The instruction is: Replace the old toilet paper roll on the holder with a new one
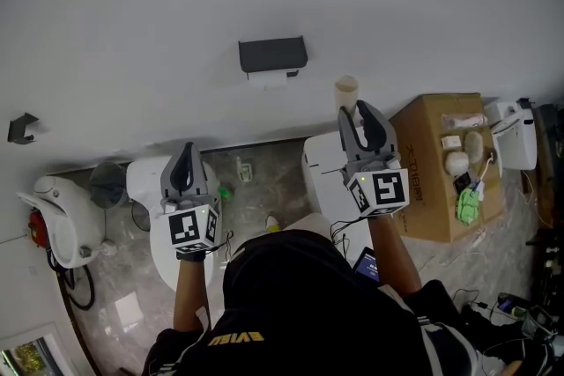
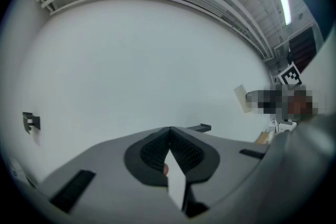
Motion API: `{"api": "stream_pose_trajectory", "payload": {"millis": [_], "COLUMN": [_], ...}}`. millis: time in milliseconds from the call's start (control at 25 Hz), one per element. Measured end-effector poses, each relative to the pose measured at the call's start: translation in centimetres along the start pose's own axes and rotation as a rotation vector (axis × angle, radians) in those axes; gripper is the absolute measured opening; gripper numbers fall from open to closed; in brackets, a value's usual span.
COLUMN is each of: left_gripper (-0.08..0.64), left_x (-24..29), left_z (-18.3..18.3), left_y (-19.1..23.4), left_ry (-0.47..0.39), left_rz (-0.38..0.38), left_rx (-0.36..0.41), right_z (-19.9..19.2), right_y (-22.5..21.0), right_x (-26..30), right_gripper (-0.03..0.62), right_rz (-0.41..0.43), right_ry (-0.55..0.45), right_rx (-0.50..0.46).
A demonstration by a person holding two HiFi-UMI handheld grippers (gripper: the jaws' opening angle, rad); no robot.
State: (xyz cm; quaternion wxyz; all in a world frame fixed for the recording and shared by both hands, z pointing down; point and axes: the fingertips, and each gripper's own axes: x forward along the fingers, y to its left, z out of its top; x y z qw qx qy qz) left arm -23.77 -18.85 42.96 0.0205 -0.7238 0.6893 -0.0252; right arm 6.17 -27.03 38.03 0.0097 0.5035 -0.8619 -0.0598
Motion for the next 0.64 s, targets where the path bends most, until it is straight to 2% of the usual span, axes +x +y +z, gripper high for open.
{"api": "stream_pose_trajectory", "payload": {"millis": [240, 440, 640], "left_gripper": [0.011, 0.011, 0.011], "left_x": [-1.2, -2.1, -3.1], "left_z": [0.2, 0.4, 2.0], "left_y": [0.1, 0.2, 3.5], "left_ry": [-0.009, -0.035, -0.079], "left_rz": [-0.009, -0.022, 0.086], "left_rx": [0.001, 0.027, 0.088], "right_z": [-0.5, -0.1, 0.8], "right_y": [0.3, 1.3, 1.8], "right_x": [0.5, 0.3, 2.1], "right_gripper": [0.132, 0.132, 0.132], "right_rz": [0.005, 0.035, 0.114], "right_ry": [0.003, -0.001, -0.043], "right_rx": [0.019, -0.015, -0.046]}}
